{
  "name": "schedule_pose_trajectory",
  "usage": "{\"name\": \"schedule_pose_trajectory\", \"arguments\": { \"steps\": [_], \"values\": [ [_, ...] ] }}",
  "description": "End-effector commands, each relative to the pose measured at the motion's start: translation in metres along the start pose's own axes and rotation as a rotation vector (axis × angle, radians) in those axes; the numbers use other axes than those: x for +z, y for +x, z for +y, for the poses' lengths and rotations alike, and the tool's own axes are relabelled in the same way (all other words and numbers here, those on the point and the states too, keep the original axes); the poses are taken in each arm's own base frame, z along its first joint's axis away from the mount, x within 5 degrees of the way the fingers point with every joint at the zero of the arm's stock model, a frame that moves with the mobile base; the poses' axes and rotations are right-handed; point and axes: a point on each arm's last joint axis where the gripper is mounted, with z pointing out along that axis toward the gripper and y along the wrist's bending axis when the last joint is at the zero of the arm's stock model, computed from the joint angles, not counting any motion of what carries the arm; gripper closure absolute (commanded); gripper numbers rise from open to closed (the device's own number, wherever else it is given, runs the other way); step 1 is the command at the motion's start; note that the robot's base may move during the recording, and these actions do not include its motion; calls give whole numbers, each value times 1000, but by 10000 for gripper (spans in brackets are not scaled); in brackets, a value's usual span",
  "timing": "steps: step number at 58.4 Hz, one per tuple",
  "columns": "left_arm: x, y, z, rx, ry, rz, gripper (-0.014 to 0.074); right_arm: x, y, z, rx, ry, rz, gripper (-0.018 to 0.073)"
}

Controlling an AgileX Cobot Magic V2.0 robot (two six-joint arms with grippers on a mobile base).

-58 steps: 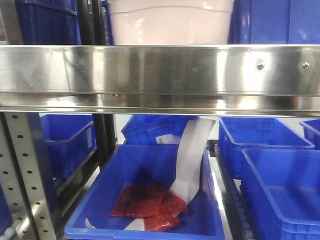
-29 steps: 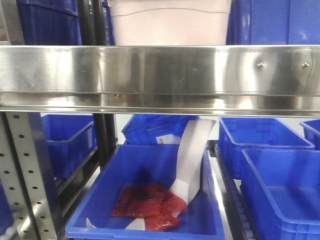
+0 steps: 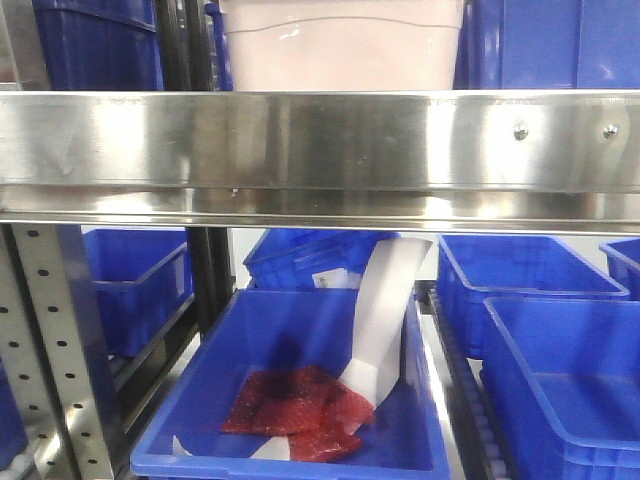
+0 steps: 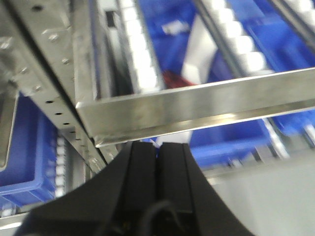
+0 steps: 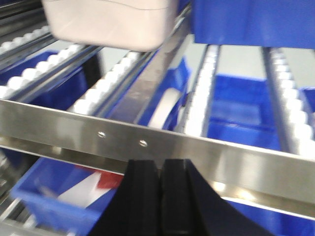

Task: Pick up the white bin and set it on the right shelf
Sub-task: 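Push the bin onto the upper shelf beside a blue crate, release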

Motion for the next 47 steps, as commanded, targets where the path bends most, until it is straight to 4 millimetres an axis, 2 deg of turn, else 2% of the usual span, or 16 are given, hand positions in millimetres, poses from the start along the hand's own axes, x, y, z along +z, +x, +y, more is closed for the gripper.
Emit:
{"name": "schedule_pose_trajectory", "arguments": {
  "steps": [1,11,17,29,47],
  "values": [
    [-11,13,-1,-6,-72,-206,716,-15,-1,-1,3,62,-188,485],
    [-13,65,-3,29,-170,-351,716,-35,21,2,-15,97,-342,485],
    [-17,83,-4,26,-213,-436,715,-44,24,3,-23,110,-411,485],
    [-32,89,-6,33,-250,-549,716,-49,19,2,-24,136,-484,485],
    [-32,89,-6,9,-237,-551,716,-49,19,2,-23,139,-492,485]
  ]
}}
